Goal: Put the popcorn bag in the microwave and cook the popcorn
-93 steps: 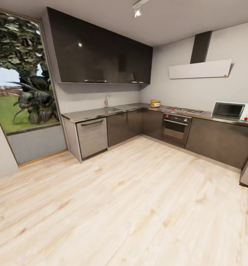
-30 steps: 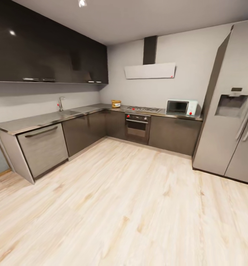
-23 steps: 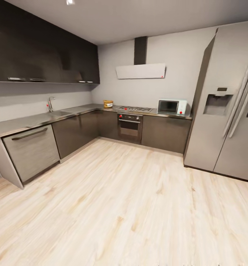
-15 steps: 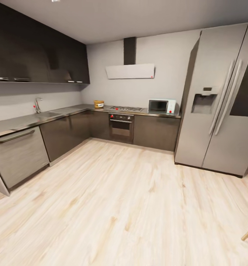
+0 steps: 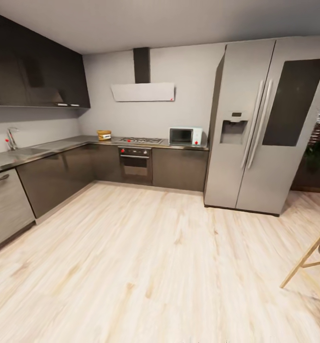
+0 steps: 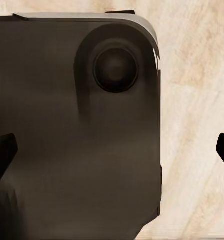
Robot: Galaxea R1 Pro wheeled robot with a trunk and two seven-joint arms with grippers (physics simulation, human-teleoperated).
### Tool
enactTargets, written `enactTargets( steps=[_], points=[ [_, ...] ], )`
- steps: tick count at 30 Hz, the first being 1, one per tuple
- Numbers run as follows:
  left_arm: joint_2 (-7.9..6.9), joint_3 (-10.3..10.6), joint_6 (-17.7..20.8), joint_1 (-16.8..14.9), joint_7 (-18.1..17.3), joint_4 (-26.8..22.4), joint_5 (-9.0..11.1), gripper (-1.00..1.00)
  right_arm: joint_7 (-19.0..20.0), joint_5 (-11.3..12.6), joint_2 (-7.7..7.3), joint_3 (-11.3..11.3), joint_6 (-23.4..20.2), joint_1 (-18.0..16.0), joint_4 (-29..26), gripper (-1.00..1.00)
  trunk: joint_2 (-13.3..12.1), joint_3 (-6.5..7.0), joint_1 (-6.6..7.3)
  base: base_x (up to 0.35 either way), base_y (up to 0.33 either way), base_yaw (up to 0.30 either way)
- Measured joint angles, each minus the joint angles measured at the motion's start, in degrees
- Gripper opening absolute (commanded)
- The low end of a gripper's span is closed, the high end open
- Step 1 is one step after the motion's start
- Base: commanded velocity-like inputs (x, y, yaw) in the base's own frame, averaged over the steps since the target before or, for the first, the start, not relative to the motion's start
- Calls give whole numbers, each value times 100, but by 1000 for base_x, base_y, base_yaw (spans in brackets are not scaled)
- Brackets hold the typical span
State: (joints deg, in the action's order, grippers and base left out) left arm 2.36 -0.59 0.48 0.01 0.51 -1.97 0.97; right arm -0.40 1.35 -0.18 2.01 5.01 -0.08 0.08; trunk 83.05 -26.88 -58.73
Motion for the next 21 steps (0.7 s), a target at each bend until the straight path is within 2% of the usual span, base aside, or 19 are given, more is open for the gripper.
enactTargets(
  steps=[4,10,15,21],
  points=[
    [-7,2,-15,2,-2,-7,-1,100,0,-6,0,-2,2,0,0,100,0,0,0,0,0,-296],
    [-25,-6,-257,-1,-8,-5,6,100,0,-8,8,-8,6,0,0,100,0,0,0,0,0,-268],
    [-24,-2,-285,-1,-12,-4,7,100,0,-45,4,-13,7,0,0,100,0,0,1,32,0,-37],
    [-27,2,-227,0,-48,4,37,100,0,-62,1,-29,7,0,0,100,1,0,3,276,0,-2]
  ],
)
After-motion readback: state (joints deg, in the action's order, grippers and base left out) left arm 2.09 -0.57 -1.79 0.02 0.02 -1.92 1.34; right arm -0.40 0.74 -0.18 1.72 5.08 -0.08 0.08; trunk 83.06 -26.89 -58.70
